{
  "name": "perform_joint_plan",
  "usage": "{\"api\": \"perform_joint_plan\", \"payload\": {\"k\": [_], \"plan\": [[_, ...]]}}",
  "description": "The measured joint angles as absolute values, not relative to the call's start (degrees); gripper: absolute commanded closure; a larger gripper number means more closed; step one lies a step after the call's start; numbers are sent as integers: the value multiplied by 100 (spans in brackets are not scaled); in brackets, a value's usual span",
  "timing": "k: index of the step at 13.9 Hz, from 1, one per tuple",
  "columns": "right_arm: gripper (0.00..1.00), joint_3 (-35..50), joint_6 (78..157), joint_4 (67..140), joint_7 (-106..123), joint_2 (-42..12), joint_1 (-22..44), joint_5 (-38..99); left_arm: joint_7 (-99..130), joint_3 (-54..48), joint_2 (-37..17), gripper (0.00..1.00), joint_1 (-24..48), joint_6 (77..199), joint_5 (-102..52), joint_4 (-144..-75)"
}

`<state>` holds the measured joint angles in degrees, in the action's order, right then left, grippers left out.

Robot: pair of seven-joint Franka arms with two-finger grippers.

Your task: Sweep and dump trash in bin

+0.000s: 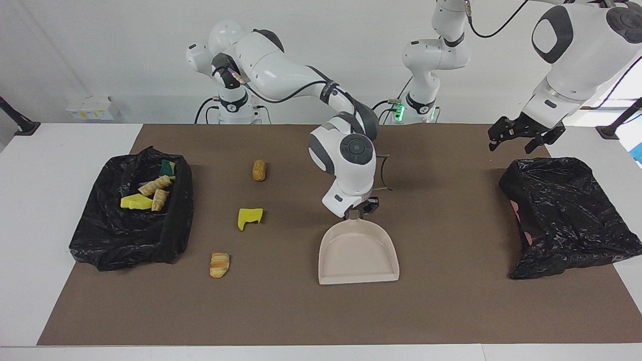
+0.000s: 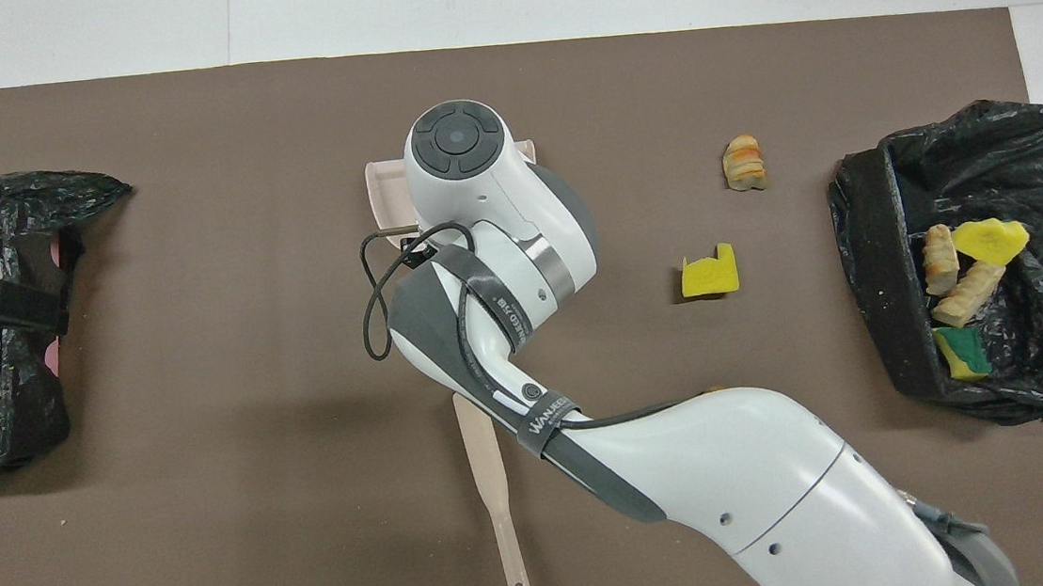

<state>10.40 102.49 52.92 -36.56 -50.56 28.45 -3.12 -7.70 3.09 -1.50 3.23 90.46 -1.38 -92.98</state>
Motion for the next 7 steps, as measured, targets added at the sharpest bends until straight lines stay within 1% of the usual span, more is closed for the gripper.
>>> {"api": "perform_joint_plan", "payload": {"k": [1, 2, 3, 5, 7], "plan": [[13, 1040, 10249, 5262, -3656, -5018, 2819, -352, -770, 309, -149, 0, 323, 9046, -138, -9298], [2, 1040, 10249, 5248, -3655, -4953, 2776, -355, -770, 309, -149, 0, 323, 9046, -138, -9298], [0, 1041, 10249, 5242, -3655, -4870, 2724, -353, -770, 308, -149, 0, 323, 9048, -138, -9298], [0, 1049, 10249, 5240, -3718, -4705, 2686, -341, -771, 291, -150, 0, 324, 9082, -138, -9298], [0, 1071, 10201, 5326, -3865, -4403, 2707, -340, -780, 166, -149, 0, 358, 9346, -142, -9309]]}}
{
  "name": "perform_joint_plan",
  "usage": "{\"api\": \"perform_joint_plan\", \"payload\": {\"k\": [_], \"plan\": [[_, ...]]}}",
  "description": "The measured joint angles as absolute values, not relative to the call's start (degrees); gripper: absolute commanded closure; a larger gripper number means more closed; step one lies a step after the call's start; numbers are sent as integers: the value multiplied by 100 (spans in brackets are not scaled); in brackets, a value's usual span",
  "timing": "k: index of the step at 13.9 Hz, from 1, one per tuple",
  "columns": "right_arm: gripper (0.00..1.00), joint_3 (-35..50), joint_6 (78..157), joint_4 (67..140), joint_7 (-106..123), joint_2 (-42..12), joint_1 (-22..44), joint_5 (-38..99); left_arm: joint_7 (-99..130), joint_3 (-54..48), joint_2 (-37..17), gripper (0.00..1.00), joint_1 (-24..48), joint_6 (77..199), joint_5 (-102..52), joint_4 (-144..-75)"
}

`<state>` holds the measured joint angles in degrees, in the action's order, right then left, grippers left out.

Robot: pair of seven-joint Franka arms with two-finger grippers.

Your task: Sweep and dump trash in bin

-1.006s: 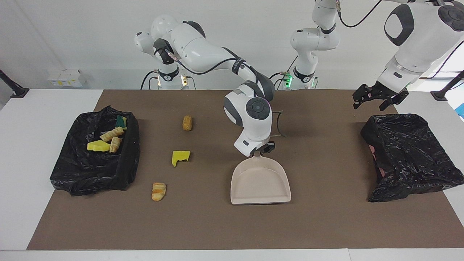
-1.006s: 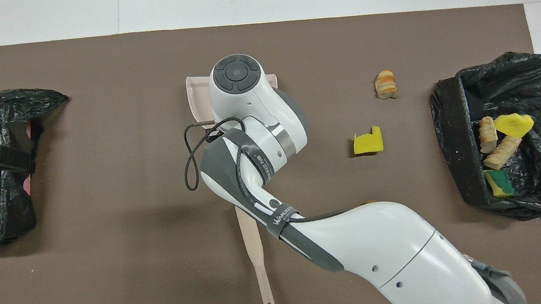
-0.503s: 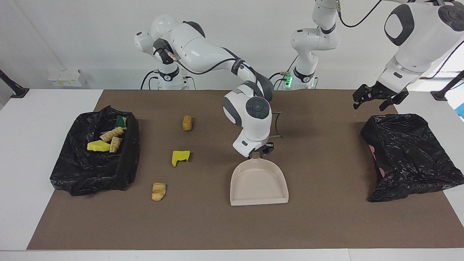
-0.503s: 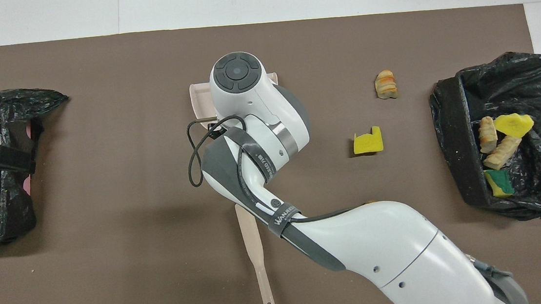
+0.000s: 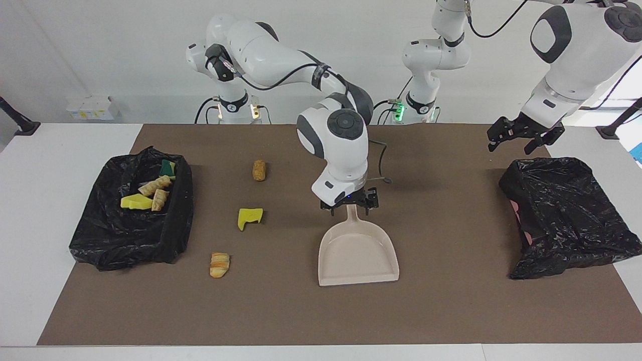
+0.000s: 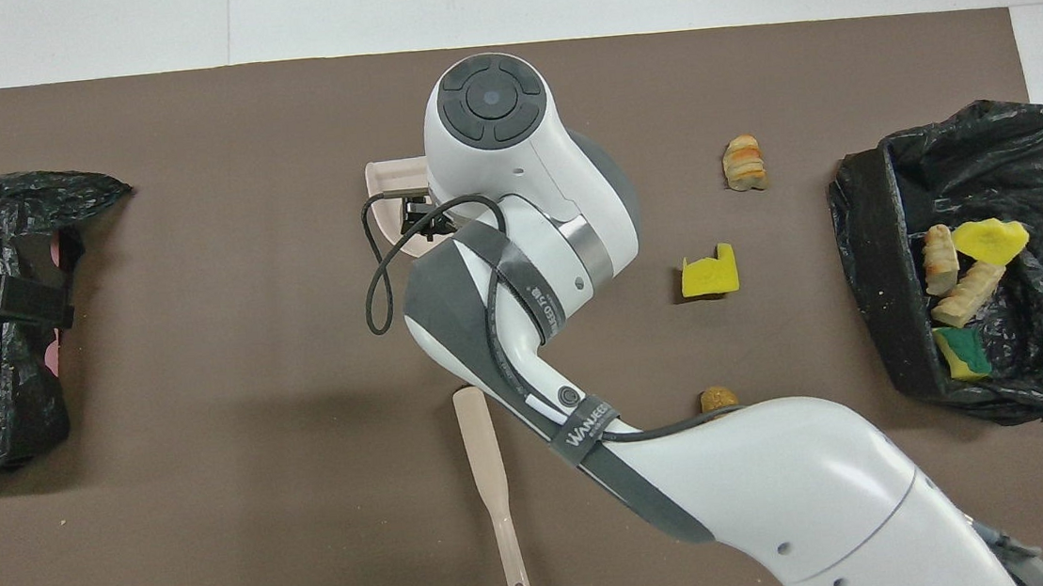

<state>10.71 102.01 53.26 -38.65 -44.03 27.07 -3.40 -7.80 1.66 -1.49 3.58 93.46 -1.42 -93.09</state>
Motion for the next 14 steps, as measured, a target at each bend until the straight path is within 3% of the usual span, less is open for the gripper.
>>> {"api": "perform_joint_plan", "payload": {"k": [4, 8, 14], "plan": [[0, 1082, 10019, 6535, -4025, -3121, 2741, -285, -291, -4, -177, 0, 867, 9966, -141, -9427], [0, 1127, 10039, 8708, -4163, -1477, 2902, -132, 751, -23, -460, 0, 1438, 10664, -139, -9523], [0, 1144, 11278, 11313, -4170, -160, 3425, 507, 1811, -28, -1205, 0, 2331, 11275, 17, -9541]]}}
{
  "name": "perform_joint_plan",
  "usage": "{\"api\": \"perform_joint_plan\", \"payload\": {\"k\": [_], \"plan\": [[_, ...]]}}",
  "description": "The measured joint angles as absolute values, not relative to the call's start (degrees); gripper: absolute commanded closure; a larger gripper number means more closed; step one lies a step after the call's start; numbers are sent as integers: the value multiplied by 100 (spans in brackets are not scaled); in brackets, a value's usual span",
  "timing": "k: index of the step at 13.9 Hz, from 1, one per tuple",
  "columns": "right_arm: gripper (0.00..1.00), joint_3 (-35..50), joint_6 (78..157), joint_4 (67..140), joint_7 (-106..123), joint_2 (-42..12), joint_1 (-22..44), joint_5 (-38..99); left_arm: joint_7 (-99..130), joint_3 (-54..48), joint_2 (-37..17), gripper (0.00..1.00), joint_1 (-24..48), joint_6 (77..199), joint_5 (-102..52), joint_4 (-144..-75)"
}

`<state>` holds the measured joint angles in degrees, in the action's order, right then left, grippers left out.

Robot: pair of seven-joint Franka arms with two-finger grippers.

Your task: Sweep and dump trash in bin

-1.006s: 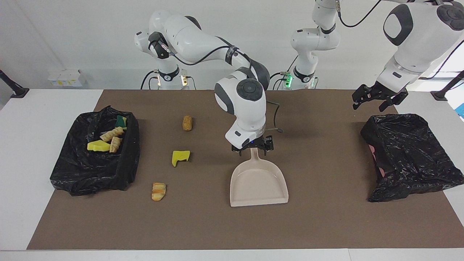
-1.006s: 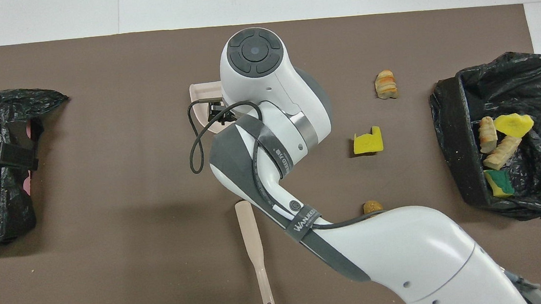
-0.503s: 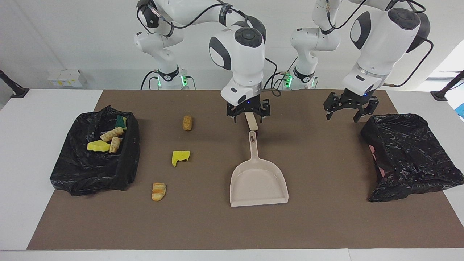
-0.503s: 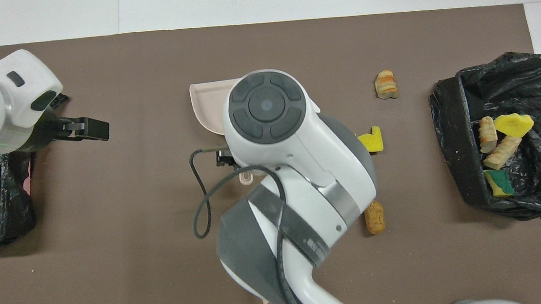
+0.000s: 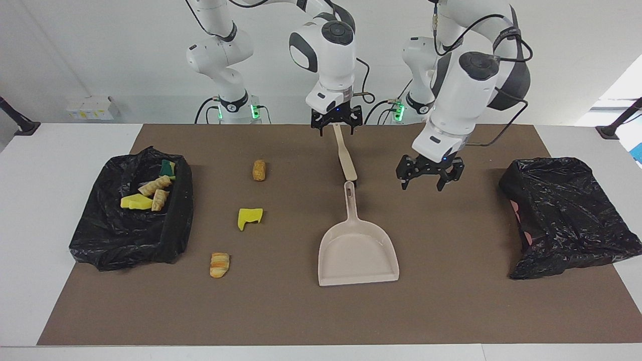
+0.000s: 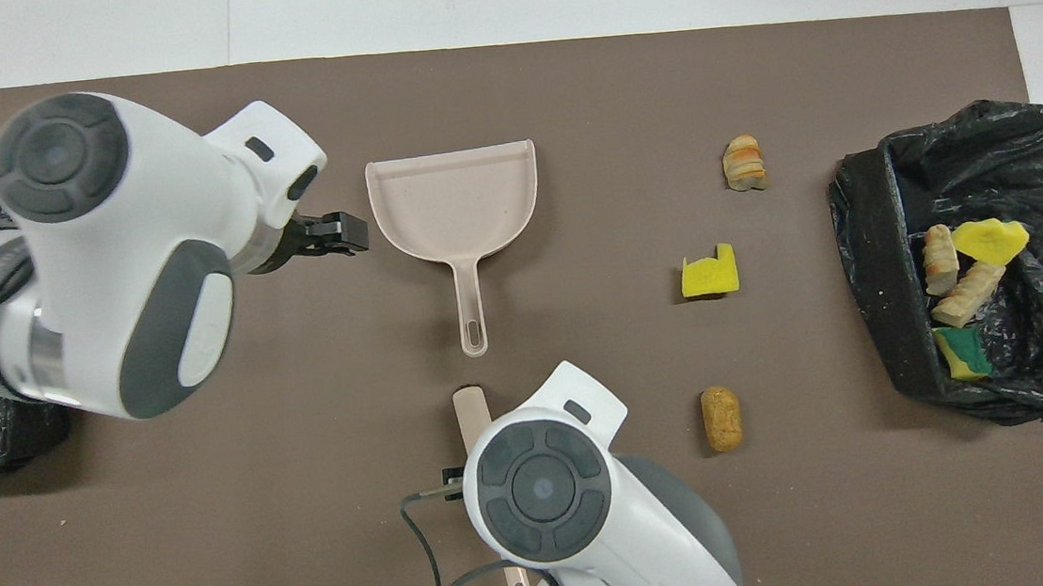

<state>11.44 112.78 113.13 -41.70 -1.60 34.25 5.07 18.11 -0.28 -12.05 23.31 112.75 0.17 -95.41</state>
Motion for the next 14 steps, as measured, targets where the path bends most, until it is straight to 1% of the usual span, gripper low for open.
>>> {"api": "perform_joint_plan", "payload": {"k": [3, 7, 10, 13, 14], "plan": [[0, 1148, 11511, 11753, -4184, -96, 3751, 643, 2289, -35, -1603, 0, 2799, 11606, 168, -9549], [0, 1143, 12478, 12512, -4184, -132, 4036, 872, 2715, -41, -1890, 0, 3157, 11950, 174, -9571], [0, 1145, 12588, 12763, -4257, -129, 4334, 885, 3009, -48, -2000, 0, 3425, 12349, 116, -9840], [0, 1145, 12588, 12946, -4360, -119, 4556, 889, 3064, -56, -2050, 0, 3502, 12495, -95, -10042], [0, 1145, 12588, 13026, -4369, -106, 4606, 889, 3065, -59, -2075, 5, 3520, 12500, -120, -10069]]}}
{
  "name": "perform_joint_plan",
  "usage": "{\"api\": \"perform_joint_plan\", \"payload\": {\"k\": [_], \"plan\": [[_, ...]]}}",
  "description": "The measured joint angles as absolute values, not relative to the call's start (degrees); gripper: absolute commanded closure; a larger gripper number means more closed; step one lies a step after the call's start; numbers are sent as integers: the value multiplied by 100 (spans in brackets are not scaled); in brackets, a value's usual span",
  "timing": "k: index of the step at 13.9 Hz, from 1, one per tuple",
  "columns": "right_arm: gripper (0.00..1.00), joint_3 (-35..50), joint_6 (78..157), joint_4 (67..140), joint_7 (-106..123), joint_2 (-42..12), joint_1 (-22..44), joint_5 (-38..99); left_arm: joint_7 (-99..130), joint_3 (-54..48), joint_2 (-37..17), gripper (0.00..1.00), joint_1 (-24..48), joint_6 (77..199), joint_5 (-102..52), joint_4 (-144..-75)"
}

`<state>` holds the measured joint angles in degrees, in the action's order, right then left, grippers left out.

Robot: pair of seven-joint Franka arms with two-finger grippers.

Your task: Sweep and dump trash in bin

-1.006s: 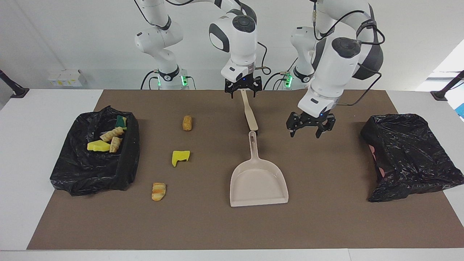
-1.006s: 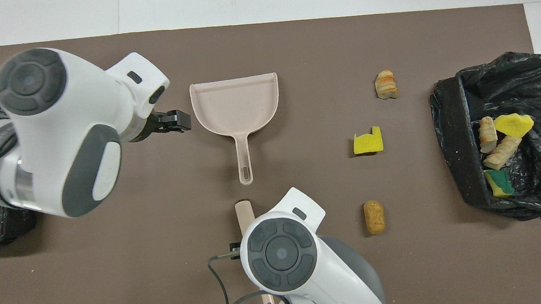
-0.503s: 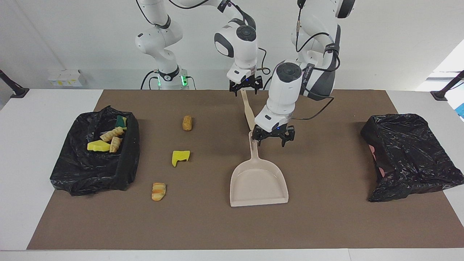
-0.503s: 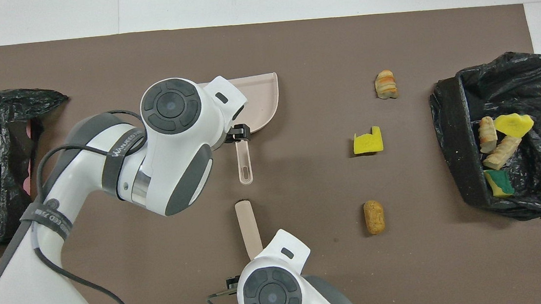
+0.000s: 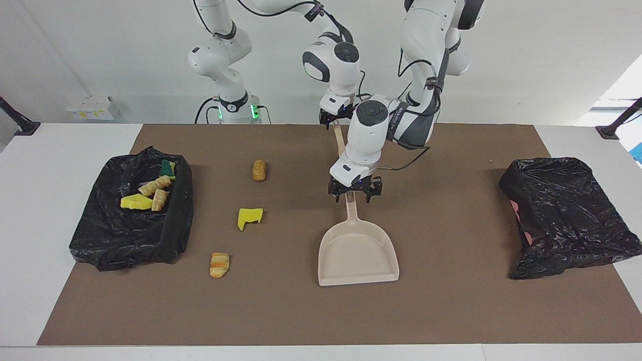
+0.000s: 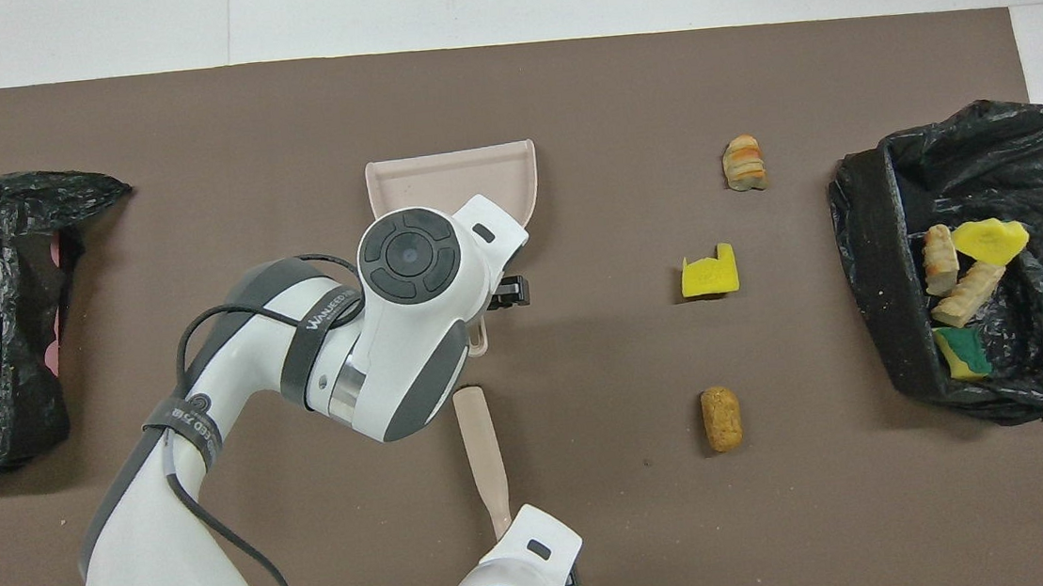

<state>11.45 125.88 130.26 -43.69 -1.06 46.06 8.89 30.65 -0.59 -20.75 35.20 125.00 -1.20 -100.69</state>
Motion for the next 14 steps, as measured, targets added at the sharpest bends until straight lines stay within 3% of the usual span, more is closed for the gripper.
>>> {"api": "perform_joint_plan", "payload": {"k": [1, 2, 4, 7, 8, 9, 14], "plan": [[7, 1145, 12588, 13100, -4369, -85, 4648, 889, 3067, -59, -2101, 11, 3531, 12501, -129, -10076], [19, 1145, 12588, 13164, -4369, -49, 4683, 889, 3068, -58, -2116, 26, 3535, 12502, -131, -10076], [42, 1143, 12619, 13227, -4369, 7, 4695, 889, 3071, -53, -2117, 100, 3535, 12497, -134, -10077], [76, 1116, 12878, 13256, -4369, 14, 4684, 890, 3071, -53, -2119, 100, 3546, 12478, -135, -10091], [92, 1100, 12952, 13269, -4369, 13, 4680, 890, 3077, -51, -2119, 100, 3549, 12456, -136, -10092], [100, 1081, 12971, 13278, -4369, 11, 4679, 890, 3074, -48, -2119, 100, 3550, 12453, -136, -10092], [100, 1048, 13042, 13289, -4517, 12, 4620, 890, 2747, 95, -2018, 100, 3462, 12452, -135, -9999]]}}
